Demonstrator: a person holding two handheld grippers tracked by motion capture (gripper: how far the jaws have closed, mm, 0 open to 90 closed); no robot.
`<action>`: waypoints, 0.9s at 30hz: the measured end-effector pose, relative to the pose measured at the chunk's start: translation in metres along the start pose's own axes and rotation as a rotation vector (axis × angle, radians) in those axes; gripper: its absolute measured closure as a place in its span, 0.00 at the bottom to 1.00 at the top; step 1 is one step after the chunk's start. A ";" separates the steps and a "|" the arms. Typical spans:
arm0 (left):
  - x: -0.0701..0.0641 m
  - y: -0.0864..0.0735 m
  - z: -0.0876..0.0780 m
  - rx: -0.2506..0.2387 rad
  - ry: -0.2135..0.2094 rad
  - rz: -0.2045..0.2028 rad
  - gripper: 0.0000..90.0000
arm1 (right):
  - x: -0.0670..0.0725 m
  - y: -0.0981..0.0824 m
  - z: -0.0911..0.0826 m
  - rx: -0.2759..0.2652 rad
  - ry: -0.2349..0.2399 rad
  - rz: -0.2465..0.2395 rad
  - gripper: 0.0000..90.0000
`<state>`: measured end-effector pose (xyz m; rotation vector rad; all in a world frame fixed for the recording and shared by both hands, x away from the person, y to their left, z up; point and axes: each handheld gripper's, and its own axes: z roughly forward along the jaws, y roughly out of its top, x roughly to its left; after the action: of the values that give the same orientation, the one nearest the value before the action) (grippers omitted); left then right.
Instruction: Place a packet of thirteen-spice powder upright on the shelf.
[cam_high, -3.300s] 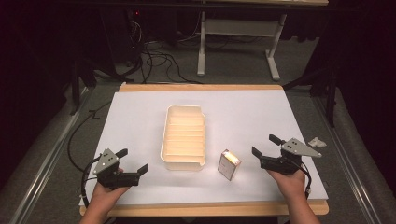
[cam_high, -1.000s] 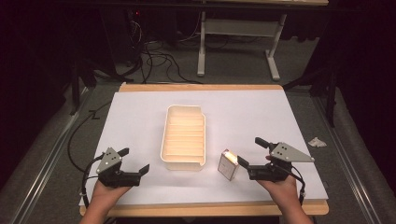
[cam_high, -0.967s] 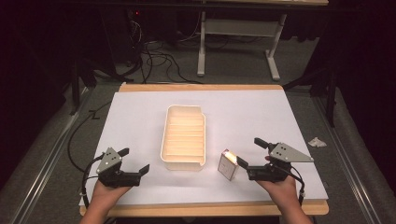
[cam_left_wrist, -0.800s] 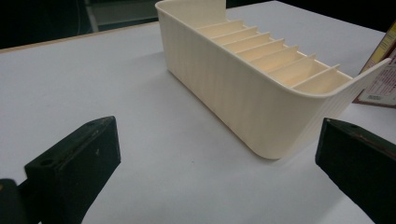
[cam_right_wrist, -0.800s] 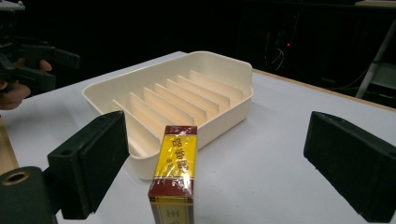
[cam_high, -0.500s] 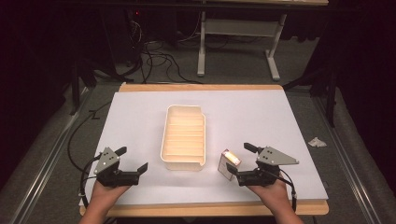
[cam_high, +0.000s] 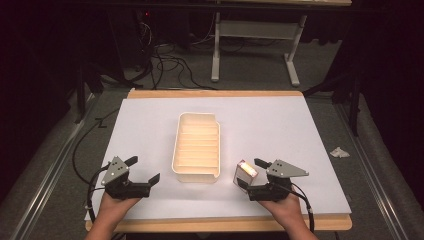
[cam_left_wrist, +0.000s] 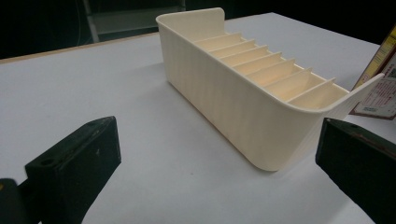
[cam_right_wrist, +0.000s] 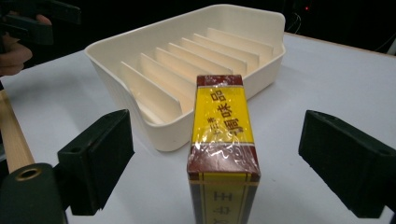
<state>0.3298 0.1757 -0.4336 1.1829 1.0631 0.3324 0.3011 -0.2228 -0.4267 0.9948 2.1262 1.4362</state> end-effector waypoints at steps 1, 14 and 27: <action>-0.001 0.000 0.000 -0.001 -0.005 -0.003 0.01 | 0.000 -0.001 0.001 0.003 -0.001 0.001 0.13; -0.003 -0.003 0.004 0.015 -0.019 0.005 0.01 | -0.005 -0.013 0.006 0.028 -0.024 0.042 0.26; -0.003 -0.003 0.002 0.014 -0.017 0.005 0.01 | -0.004 -0.014 0.001 0.016 -0.025 0.039 0.48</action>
<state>0.3289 0.1710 -0.4351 1.1990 1.0488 0.3188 0.2997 -0.2283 -0.4397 1.0609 2.1150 1.4194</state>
